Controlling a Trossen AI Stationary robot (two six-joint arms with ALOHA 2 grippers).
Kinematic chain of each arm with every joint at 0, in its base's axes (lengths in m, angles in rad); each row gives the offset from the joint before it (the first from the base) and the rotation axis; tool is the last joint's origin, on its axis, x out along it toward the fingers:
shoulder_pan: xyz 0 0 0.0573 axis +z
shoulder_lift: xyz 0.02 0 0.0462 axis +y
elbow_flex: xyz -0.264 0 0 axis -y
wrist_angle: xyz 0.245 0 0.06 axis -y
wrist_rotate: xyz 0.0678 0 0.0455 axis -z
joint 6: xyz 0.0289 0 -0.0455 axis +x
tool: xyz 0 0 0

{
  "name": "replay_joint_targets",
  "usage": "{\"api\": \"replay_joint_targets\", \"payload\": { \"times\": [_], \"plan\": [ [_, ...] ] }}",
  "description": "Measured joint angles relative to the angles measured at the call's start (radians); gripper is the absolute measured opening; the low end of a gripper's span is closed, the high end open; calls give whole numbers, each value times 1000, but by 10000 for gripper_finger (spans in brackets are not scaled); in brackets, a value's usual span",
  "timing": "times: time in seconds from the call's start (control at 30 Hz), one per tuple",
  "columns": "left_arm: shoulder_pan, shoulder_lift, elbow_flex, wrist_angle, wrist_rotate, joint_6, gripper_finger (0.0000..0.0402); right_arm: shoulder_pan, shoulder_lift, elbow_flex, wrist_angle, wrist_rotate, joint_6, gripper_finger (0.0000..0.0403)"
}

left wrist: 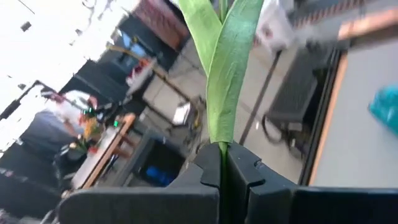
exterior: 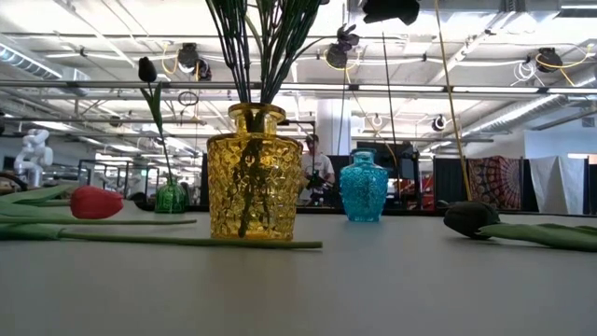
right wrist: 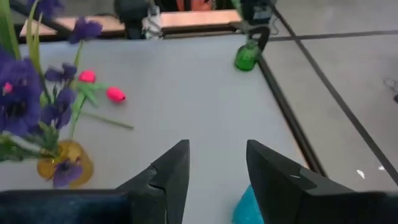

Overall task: Sort flowers into vase by color
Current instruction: Put the bottom black flower into the green vase

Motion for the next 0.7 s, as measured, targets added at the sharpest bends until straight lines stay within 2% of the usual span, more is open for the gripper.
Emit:
{"api": "replay_joint_targets", "payload": {
  "times": [0.2, 0.3, 0.47, 0.7],
  "plan": [
    [53, -63, -49, 81, 124, -52, 1, 36, -4, -107, 69, 0, -8, 151],
    [81, -95, -104, 115, 139, -64, 1, 46, -3, -182, 114, 0, -8, 151],
    [160, -158, -233, 210, 148, -68, 1, 52, -11, -341, 234, -1, -5, 151],
    [286, -275, -467, 489, 269, -76, 1, 51, -17, -549, 451, -2, 43, 151]
  ]
}}
